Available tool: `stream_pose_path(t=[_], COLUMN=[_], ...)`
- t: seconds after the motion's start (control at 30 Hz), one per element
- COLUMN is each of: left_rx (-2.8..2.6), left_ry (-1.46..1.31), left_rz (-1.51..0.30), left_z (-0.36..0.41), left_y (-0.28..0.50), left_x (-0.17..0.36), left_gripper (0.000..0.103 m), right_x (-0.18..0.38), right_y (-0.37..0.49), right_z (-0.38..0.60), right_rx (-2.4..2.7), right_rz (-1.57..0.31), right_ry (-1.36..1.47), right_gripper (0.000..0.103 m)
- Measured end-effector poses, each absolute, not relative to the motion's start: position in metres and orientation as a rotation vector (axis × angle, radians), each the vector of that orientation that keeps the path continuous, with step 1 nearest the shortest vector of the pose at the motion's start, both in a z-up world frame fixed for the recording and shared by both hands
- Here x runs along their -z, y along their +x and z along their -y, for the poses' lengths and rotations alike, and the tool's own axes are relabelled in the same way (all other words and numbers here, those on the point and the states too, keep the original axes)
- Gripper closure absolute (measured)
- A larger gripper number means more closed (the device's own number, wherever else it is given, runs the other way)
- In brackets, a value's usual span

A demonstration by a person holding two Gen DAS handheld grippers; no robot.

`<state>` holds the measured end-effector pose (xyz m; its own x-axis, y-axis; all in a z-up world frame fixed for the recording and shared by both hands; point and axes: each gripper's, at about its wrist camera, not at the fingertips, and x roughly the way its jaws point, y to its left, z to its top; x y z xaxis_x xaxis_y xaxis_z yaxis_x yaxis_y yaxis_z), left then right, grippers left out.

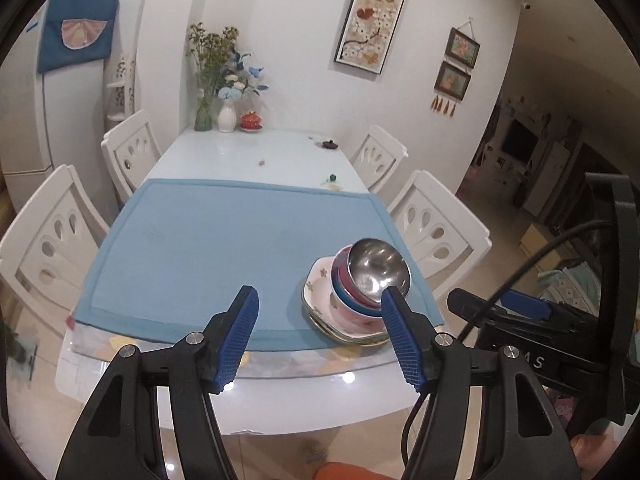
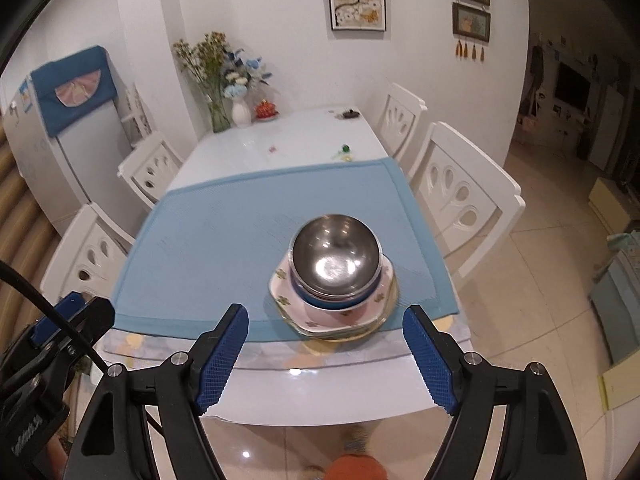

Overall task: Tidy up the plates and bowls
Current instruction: 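Open both grippers and pull them back from the stacked dishes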

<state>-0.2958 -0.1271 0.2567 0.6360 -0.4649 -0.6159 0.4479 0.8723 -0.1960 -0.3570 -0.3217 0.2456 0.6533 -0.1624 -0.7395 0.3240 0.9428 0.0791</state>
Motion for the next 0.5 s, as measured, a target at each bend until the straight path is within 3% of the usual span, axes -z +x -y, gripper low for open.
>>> stream_pose_path(t=[0.27, 0.5], left_rx=[0.443, 0.377], left_ry=[0.035, 0.072], left_rz=[-0.686, -0.716], left_z=[0.162, 0.191], left_y=[-0.293, -0.27], left_x=[-0.253, -0.25], left_gripper=[0.024, 0.023], right_x=[-0.235, -0.234], right_y=[-0.341, -0.322], right_z=[0.344, 0.357], right_rx=[0.27, 0.26], right_rz=[-0.854, -0.862], right_ry=[0.195, 0.125], right_gripper=[0.025, 0.025])
